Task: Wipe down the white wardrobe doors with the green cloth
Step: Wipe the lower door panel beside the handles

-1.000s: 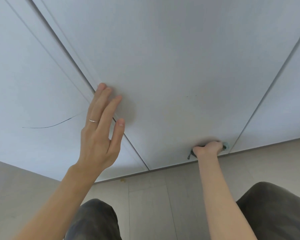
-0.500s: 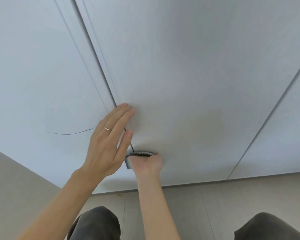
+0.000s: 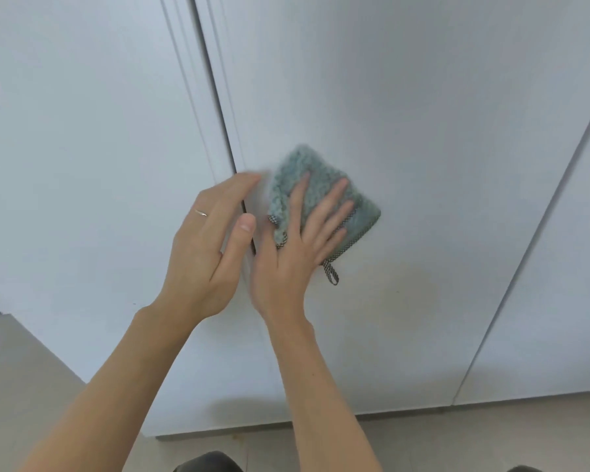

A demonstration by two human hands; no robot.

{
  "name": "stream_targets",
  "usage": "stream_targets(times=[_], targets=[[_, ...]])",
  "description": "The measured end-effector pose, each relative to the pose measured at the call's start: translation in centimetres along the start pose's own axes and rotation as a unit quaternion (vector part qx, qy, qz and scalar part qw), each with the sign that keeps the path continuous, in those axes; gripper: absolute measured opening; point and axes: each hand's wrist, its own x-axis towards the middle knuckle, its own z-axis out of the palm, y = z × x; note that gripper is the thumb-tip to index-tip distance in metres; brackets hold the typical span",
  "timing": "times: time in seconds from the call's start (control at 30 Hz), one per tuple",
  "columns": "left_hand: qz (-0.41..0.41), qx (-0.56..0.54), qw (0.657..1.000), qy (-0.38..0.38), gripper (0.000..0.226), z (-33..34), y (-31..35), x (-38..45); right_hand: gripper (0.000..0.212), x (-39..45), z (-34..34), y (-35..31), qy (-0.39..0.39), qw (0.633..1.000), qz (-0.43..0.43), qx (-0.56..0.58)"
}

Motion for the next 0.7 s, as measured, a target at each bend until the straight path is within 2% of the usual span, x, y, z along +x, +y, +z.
stream_targets(times=[0.07, 0.13, 0.2, 0.23, 0.27, 0.3, 0.4, 0.47, 0.53, 0.57, 0.6, 0.7], targets=[[-0.008, 0.002, 1.000, 0.006, 0.047, -0.1, 0.2, 0.3, 0.061, 0.5, -0.8, 1.9, -0.080, 0.981, -0.117, -0.131], [-0.003, 0.009, 1.000, 0.018, 0.047, 0.1, 0.2, 0.2, 0.062, 0.0, -2.3, 4.7, -0.149, 0.935, -0.237, -0.220], [0.016, 0.021, 0.999, 0.031, 0.044, 0.6, 0.0, 0.1, 0.067, 0.3, -4.8, 8.1, -0.179, 0.883, -0.332, -0.281], [0.031, 0.033, 0.998, 0.036, 0.043, 1.0, -0.1, 0.0, 0.069, 1.1, -6.4, 9.6, -0.181, 0.868, -0.352, -0.301], [0.046, 0.045, 0.997, 0.040, 0.042, 1.5, -0.1, 0.0, 0.071, 2.4, -8.2, 10.9, -0.166, 0.866, -0.352, -0.315], [0.056, 0.062, 0.996, 0.041, 0.042, 1.9, -0.2, -0.1, 0.071, 3.7, -9.8, 11.9, -0.139, 0.879, -0.326, -0.318], [0.063, 0.109, 0.991, 0.042, 0.042, 3.0, -0.3, -0.4, 0.063, 7.8, -12.7, 11.9, 0.006, 0.950, -0.159, -0.267], [0.052, 0.104, 0.992, 0.041, 0.043, 3.2, -0.2, -0.6, 0.062, 9.4, -11.6, 9.4, 0.102, 0.979, -0.022, -0.177], [0.038, 0.082, 0.995, 0.033, 0.045, 2.9, 0.2, -0.7, 0.065, 9.0, -8.4, 5.4, 0.166, 0.977, 0.056, -0.123], [0.036, 0.074, 0.996, 0.028, 0.046, 2.6, 0.3, -0.5, 0.065, 8.1, -6.4, 3.8, 0.160, 0.977, 0.047, -0.134], [0.034, 0.068, 0.997, 0.017, 0.047, 2.2, 0.1, -0.6, 0.064, 6.0, -4.4, 3.0, 0.117, 0.980, -0.008, -0.159], [0.039, 0.068, 0.997, -0.002, 0.047, 1.2, -0.4, -0.5, 0.056, -1.5, -0.4, 4.9, -0.063, 0.951, -0.199, -0.229]])
